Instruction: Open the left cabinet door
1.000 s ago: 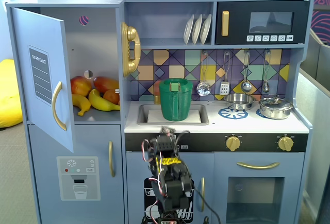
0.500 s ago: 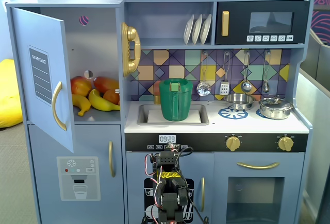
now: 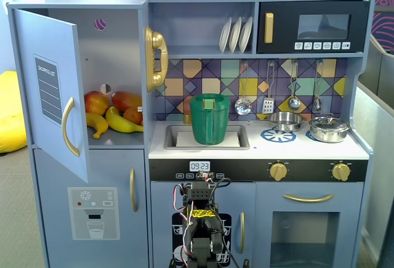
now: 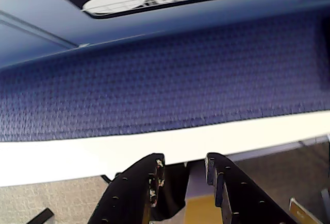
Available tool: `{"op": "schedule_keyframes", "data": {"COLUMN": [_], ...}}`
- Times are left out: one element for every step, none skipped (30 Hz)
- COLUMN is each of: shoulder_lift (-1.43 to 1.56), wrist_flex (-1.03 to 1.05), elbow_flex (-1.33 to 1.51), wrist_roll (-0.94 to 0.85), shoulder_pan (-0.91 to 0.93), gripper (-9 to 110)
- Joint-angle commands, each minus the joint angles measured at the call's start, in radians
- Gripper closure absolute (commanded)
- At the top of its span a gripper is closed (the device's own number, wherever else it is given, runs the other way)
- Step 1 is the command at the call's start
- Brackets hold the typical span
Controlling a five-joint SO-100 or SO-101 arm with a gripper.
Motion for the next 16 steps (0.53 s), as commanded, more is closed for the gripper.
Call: {"op": "schedule_keyframes", "data": {"shoulder_lift": [-0.009,-0.009,-0.009,-0.009,-0.009,-0.009,-0.009,-0.009,-0.009,-0.009,-0.009,-0.009,-0.009,-0.009,-0.009,-0.009], "wrist_flex": [0.172,0.170,0.170,0.172,0.173,0.175,0.178,0.184,0.190,0.190,0.190,0.190,0.190,0.190,0.190,0.190], "elbow_flex": [-0.003,-0.003,-0.003,-0.003,-0.003,-0.003,-0.003,-0.003,-0.003,-0.003,-0.003,-0.003,-0.003,-0.003,-0.003,-0.003], "wrist_roll": [0.072,0.077,0.072,0.063,0.052,0.037,0.012,-0.025,-0.064,-0.080,-0.075,-0.064,-0.066,-0.066,-0.066,-0.066], "shoulder_pan": [0.011,0.017,0.020,0.021,0.021,0.021,0.021,0.021,0.021,0.021,0.021,0.021,0.021,0.021,0.021,0.021], "gripper": [100,100,100,100,100,100,100,100,100,100,100,100,100,100,100,100]}}
